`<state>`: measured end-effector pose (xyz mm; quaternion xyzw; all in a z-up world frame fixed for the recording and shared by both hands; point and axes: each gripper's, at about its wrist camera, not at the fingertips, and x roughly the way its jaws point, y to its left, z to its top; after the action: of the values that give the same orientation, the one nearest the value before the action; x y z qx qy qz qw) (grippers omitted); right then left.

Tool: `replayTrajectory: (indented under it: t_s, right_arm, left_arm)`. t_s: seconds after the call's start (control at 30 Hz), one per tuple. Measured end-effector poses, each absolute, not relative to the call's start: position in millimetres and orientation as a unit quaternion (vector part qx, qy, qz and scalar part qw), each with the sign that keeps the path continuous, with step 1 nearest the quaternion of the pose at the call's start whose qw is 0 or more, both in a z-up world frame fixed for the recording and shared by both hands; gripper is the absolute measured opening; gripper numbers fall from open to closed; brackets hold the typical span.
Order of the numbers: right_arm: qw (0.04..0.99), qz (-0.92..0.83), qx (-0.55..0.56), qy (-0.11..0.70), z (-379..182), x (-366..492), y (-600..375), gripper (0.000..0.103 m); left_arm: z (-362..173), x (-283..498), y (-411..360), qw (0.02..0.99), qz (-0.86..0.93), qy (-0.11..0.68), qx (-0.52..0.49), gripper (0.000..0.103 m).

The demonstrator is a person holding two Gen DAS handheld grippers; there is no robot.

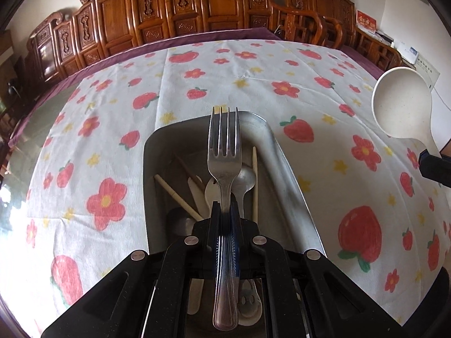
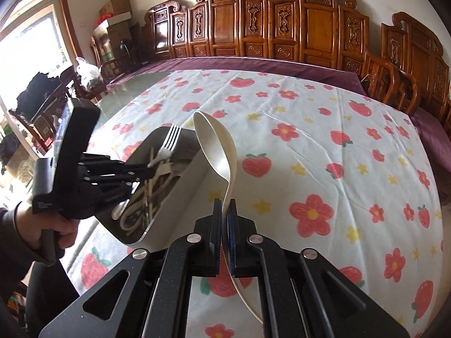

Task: Organize utensils
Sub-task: 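Carry the metal fork into the metal tray and open the left tool, then lower the cream spoon into the metal tray and open the right tool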

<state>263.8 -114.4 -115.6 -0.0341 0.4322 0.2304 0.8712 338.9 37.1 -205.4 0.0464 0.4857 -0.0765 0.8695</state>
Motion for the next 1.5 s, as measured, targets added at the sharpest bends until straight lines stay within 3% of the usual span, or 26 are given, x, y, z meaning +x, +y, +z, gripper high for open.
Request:
replayTrajectory:
  t_s: [0.23, 0.37, 0.83, 1.5]
  right_arm:
    - [0.869, 0.237, -0.031, 0.434, -115.2, 265.8, -95.3, 0.005]
    - [0.865, 0.244, -0.024, 0.437, -118.1, 269.1, -78.7, 0.005]
    - [0.844, 0.249, 0.039, 0.473, -150.3, 305.4, -6.3, 0.005]
    - [0.827, 0.226, 0.093, 0.506, -180.1, 323.9, 22.3, 0.009]
  left_arm:
    - [-195.3, 333.7, 44.6, 0.877, -0.078, 0.473, 0.045, 0.009]
    - [-178.0, 325.5, 56.0, 0.888, -0.075, 0.452, 0.042, 0.016]
    - [-137.1, 300.3, 115.0, 0.910, -0.048, 0.411, 0.031, 0.016]
    - [-136.7, 297.1, 142.9, 0.912, -0.033, 0.408, 0.022, 0.016]
